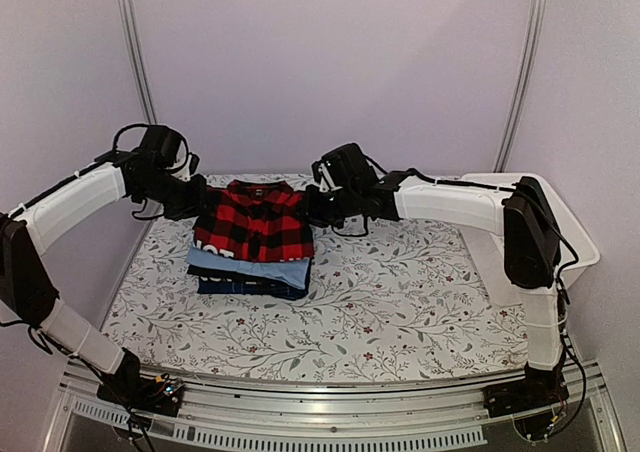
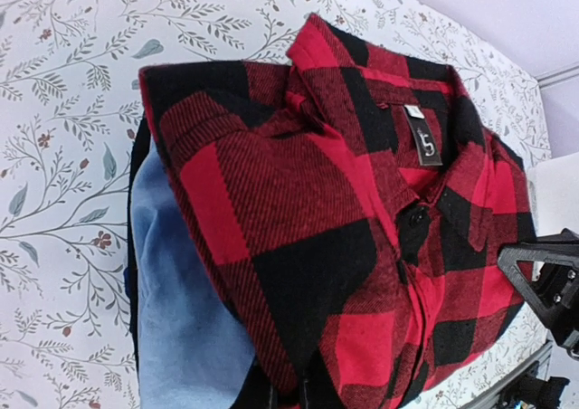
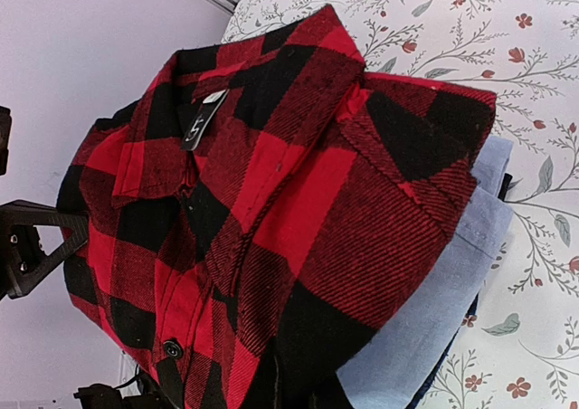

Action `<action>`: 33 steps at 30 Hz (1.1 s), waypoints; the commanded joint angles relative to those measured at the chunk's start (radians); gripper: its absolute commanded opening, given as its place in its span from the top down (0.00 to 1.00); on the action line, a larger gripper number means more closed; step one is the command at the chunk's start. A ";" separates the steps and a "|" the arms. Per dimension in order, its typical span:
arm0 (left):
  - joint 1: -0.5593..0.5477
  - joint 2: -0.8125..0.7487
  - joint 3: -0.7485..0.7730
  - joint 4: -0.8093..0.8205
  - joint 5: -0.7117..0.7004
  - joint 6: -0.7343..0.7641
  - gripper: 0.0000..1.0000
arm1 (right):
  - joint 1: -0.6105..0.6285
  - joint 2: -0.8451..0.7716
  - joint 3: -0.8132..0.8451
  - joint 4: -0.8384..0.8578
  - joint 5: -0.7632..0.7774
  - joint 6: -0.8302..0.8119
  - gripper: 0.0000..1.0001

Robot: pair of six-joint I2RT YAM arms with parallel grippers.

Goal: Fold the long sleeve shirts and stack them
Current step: Place the square-folded shirt on the square-folded shirt.

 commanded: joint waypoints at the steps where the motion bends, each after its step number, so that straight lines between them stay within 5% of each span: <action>1: 0.035 -0.017 -0.003 0.010 0.022 0.025 1.00 | 0.015 0.032 0.050 0.037 -0.048 0.022 1.00; 15: 0.127 0.016 -0.089 0.043 0.035 0.058 1.00 | 0.027 0.076 0.019 0.067 -0.079 0.046 1.00; 21: 0.132 0.070 -0.147 0.084 0.016 0.049 0.99 | 0.012 0.079 -0.047 0.067 -0.079 0.027 0.77; 33: 0.134 0.070 -0.160 0.101 -0.086 0.028 0.65 | 0.006 0.020 -0.125 0.042 -0.065 -0.024 0.67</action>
